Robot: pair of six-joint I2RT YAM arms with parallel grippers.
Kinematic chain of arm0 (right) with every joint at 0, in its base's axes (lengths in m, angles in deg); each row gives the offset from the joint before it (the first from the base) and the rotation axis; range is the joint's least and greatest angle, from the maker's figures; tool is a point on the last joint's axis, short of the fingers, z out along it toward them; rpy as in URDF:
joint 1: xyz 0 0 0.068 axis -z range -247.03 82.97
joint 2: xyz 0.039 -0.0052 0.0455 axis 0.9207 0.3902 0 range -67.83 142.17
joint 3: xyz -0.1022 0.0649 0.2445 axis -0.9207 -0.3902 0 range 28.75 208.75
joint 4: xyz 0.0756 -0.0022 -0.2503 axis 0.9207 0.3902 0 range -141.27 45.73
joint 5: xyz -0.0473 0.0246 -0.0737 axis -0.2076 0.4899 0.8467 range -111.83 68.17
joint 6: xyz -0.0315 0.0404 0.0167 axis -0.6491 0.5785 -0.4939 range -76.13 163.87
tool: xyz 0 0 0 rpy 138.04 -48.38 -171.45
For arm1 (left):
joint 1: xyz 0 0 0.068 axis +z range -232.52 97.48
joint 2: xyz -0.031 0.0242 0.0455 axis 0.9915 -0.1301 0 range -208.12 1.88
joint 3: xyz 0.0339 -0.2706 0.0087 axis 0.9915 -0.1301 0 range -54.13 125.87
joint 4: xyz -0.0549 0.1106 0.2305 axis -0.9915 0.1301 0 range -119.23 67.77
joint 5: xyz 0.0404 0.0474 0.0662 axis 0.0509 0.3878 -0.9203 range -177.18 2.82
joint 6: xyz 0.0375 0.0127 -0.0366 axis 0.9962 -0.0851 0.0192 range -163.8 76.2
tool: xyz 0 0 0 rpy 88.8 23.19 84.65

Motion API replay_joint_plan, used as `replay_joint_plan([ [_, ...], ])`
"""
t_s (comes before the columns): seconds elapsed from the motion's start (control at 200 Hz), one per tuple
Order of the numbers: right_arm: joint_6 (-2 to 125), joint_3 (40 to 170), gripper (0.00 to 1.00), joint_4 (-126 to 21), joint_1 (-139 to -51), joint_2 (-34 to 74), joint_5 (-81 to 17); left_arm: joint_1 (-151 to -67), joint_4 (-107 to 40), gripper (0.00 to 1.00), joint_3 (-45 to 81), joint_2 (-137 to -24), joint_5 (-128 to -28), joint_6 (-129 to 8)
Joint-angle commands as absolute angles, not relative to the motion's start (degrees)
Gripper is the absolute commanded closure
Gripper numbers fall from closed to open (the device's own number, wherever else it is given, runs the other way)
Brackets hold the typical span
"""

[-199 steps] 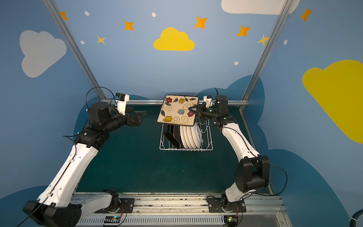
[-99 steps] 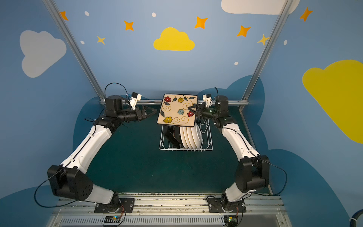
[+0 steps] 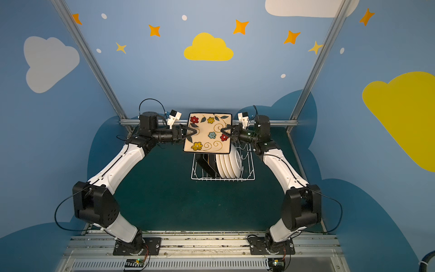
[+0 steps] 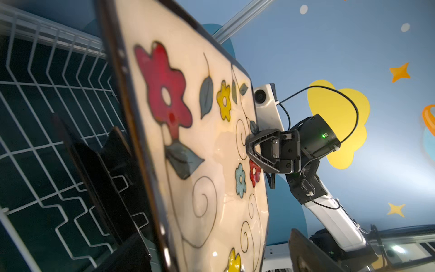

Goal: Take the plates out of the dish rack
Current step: 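Hold the flowered plate level with both grippers above the rack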

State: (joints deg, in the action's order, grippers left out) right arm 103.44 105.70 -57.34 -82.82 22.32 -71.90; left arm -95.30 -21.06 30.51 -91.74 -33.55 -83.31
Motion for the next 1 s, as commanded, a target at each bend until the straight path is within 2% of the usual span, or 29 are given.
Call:
replay_joint_plan([
  [0.0,104.74,107.09,1.00,-67.07,-83.38,21.51,-74.94,-95.68,-23.69,0.11,31.19,-92.40,-31.24,-84.07],
  [0.34,105.29,106.72,1.00,-69.00,-84.05,22.67,-75.14,-96.14,-24.39,0.43,30.41,-92.10,-29.20,-83.79],
  [0.466,105.29,106.59,1.00,-69.36,-84.38,22.87,-75.02,-96.15,-24.08,0.48,30.20,-91.95,-28.91,-83.40],
  [0.586,106.07,106.55,1.00,-70.76,-84.65,23.43,-75.42,-96.14,-24.11,0.60,29.98,-91.94,-29.22,-83.52],
  [0.926,107.37,106.63,1.00,-73.43,-85.65,24.66,-77.18,-96.09,-24.65,0.66,29.72,-92.08,-28.68,-83.79],
  [0.996,107.69,106.59,1.00,-73.82,-85.81,24.80,-77.37,-96.14,-24.83,0.71,29.33,-91.90,-28.78,-83.79],
])
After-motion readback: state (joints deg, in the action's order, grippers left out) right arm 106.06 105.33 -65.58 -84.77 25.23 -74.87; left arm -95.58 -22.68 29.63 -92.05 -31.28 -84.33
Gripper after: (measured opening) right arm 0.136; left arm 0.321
